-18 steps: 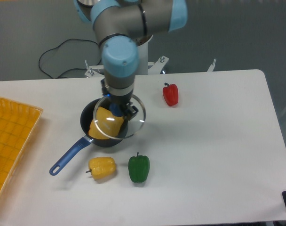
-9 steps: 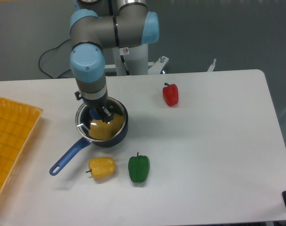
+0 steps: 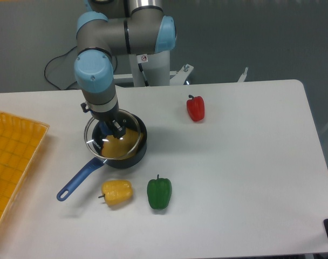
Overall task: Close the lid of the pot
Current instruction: 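Press the glass lid down onto the saucepan rim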
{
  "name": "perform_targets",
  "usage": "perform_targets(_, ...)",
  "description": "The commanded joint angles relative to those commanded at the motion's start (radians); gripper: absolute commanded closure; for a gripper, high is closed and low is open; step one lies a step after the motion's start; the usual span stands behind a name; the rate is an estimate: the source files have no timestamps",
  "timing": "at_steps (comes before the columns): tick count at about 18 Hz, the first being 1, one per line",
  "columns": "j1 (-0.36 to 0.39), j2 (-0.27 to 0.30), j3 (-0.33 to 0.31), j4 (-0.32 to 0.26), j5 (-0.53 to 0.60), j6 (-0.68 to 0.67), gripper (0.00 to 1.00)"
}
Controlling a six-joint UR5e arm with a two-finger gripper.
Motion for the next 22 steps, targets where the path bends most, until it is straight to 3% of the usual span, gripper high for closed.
perform_targets(22, 0.005, -0.005, -0.003, 0.0, 0.018, 0.095, 0.51)
